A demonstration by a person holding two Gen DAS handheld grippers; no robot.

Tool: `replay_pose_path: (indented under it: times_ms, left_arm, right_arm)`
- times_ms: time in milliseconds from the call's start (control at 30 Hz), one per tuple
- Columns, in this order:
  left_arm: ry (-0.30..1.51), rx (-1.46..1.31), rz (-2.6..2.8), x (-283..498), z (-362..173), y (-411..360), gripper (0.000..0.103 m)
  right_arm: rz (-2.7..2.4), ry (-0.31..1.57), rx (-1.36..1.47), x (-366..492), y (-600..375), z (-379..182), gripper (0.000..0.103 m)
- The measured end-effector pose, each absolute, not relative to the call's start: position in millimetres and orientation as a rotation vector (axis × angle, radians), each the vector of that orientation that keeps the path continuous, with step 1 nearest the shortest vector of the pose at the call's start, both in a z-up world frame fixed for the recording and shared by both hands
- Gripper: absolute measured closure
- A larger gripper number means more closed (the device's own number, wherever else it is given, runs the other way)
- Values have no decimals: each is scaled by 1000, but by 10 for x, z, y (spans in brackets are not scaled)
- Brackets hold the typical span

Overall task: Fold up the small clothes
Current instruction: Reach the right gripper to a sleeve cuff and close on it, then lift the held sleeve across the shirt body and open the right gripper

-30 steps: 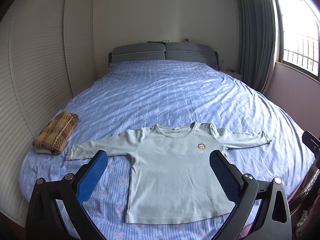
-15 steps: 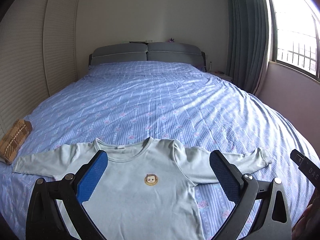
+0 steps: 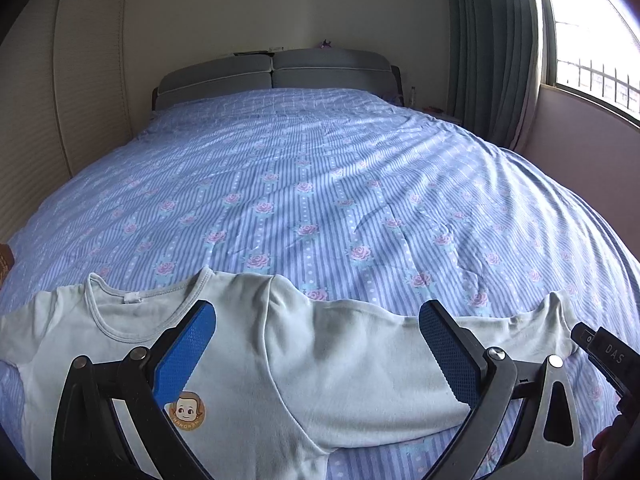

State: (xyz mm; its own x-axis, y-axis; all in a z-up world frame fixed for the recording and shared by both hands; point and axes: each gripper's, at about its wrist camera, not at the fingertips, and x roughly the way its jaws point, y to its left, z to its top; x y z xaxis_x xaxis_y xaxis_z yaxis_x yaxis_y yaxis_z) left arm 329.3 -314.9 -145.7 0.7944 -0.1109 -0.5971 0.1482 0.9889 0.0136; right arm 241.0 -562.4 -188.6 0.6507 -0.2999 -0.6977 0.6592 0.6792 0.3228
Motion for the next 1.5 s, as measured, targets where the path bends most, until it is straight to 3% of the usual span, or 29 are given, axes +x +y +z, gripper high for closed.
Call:
replay_pose_path:
  times_ms: [167, 233, 300, 367, 767, 1100, 1233, 1500]
  left_arm:
    - [669, 72, -144, 3358, -1599, -3165, 0]
    - [682, 69, -144, 3358, -1622, -3125, 0]
    - [685, 65, -137, 3352, -1603, -3067, 0]
    - [676, 60, -129, 3330, -1536, -2987, 0]
    - [603, 22, -40, 2987, -895, -2019, 0]
    - [603, -33, 121, 2786, -707, -676, 0]
    - [614, -37, 196, 2707, -775, -151, 0]
    - [683, -47, 280, 2647, -1099, 493, 0]
  right_arm:
    - [-581, 672, 639, 2553, -5760, -2082, 57]
    - [-581, 665, 642, 2523, -5780, -2105, 66]
    - [-555, 655, 663, 2494, -5775, -2105, 90]
    - [-536, 641, 667, 2460, -5737, -2059, 92]
    - [-443, 528, 487, 2448, -4940, -1136, 93]
    - [-214, 450, 286, 2792, -3392, -538, 93]
    - [-111, 470, 197, 2944, -2672, -624, 93]
    - [35, 626, 15, 3182, -1436, -1339, 93]
